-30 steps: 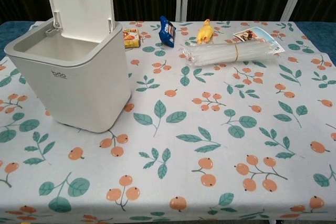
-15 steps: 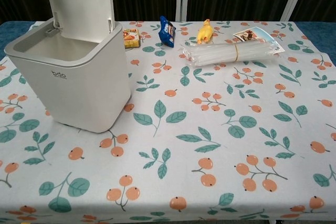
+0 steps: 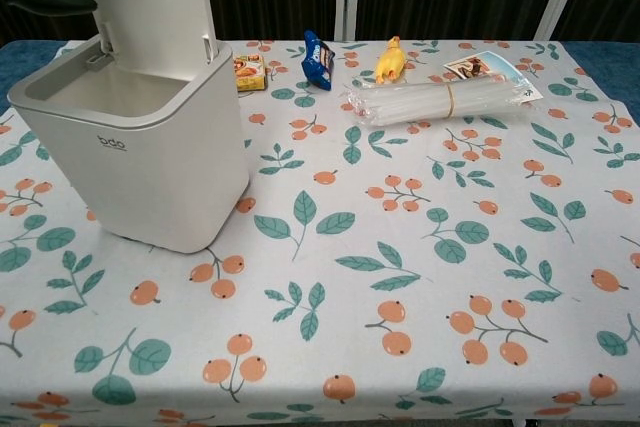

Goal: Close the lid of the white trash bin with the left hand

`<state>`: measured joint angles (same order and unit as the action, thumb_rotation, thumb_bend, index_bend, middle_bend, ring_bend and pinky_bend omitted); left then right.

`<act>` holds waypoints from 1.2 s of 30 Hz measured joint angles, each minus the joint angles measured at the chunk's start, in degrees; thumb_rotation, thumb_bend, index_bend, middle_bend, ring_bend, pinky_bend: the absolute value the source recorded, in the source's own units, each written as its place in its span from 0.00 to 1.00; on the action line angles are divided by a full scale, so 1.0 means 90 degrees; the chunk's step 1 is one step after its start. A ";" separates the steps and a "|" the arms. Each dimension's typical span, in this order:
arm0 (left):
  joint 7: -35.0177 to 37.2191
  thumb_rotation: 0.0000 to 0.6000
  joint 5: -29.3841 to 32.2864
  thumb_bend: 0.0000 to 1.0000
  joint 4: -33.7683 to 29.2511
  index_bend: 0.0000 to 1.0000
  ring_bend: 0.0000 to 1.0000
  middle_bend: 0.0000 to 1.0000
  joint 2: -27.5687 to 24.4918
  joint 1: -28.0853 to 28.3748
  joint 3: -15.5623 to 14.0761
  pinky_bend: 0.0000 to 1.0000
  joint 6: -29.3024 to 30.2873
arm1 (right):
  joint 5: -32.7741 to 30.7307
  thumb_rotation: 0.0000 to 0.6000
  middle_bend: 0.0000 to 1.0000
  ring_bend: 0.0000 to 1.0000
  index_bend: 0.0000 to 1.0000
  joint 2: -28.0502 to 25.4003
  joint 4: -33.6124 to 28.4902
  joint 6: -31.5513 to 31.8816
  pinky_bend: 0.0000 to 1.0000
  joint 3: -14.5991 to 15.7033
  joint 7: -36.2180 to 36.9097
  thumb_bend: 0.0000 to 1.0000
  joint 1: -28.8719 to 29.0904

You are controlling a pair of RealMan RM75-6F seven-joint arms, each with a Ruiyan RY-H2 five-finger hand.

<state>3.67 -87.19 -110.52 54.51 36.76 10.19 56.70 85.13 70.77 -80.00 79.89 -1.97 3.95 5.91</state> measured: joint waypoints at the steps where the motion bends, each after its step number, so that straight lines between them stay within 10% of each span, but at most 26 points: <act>1: -0.0025 0.94 -0.0029 0.31 -0.0036 0.19 0.07 0.24 -0.0017 -0.0024 -0.0021 0.18 0.0039 | -0.0002 1.00 0.00 0.00 0.00 0.0002 0.0000 -0.0002 0.00 -0.0001 -0.0004 0.18 0.0001; 36: -0.0335 0.82 -0.1130 0.32 -0.0142 0.19 0.07 0.30 0.0297 -0.1212 -0.1290 0.18 0.1143 | 0.0010 1.00 0.00 0.00 0.00 0.0085 -0.0052 -0.0158 0.00 0.0055 -0.0188 0.18 0.0071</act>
<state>0.66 -97.35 -111.79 57.18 25.85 -1.42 66.99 85.22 71.54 -80.48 78.47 -1.48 2.26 6.55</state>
